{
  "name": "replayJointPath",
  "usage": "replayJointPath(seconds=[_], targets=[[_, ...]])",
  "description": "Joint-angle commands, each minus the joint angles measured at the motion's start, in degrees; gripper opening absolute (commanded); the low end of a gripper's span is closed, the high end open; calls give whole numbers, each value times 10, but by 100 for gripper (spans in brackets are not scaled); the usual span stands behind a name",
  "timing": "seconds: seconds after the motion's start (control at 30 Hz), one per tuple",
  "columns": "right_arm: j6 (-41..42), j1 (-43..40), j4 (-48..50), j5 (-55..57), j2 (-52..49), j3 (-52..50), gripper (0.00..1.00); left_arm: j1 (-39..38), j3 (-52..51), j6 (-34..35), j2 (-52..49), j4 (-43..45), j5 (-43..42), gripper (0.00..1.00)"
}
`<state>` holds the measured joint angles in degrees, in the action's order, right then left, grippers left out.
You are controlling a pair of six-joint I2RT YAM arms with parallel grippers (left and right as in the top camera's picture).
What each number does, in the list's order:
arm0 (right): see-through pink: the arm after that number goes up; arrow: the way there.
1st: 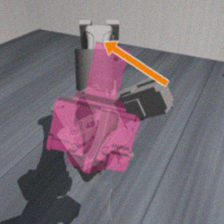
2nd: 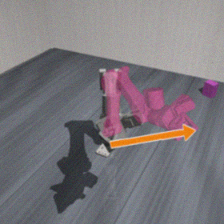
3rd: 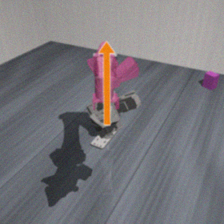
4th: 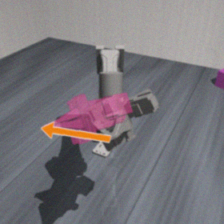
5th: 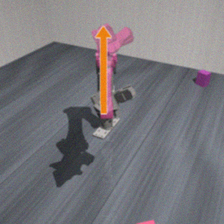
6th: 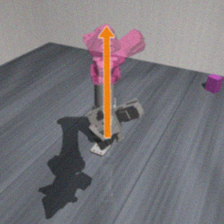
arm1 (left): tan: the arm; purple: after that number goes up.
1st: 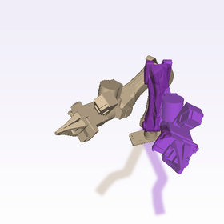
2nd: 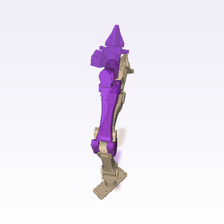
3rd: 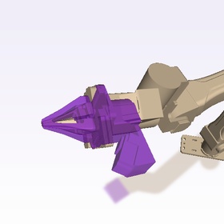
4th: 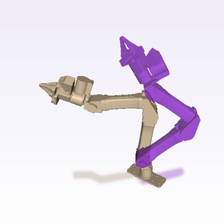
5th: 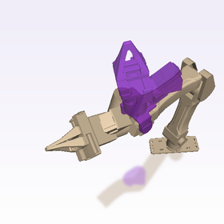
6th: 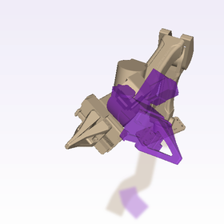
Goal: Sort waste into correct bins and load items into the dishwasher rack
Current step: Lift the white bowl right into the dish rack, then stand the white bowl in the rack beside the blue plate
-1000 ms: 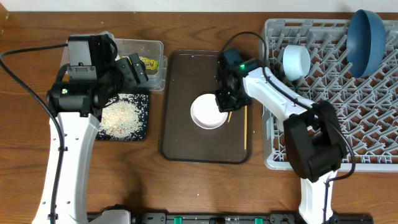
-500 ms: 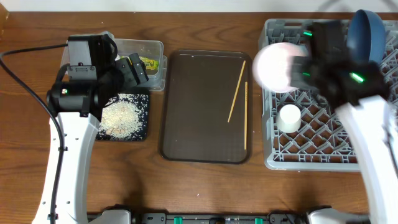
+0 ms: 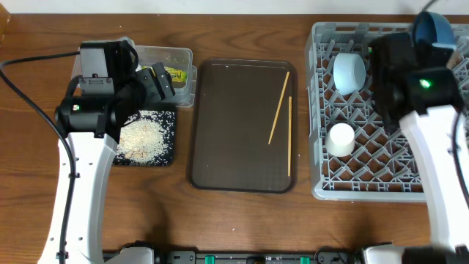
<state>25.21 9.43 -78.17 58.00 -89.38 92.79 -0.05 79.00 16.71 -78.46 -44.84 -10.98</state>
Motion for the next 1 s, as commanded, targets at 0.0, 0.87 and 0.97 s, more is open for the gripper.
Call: replayJointPath(seconds=[0.0,0.87,0.97], targets=[[-42,2,2,93,-47,-7,1,2,1,-1,-2,-1,3,94],[-150,73,87,150,-223,-7,1,2,1,-1,-2,-1,3,94],[-153,73,86,170,-223,-7,1,2,1,-1,-2,-1,3,94]])
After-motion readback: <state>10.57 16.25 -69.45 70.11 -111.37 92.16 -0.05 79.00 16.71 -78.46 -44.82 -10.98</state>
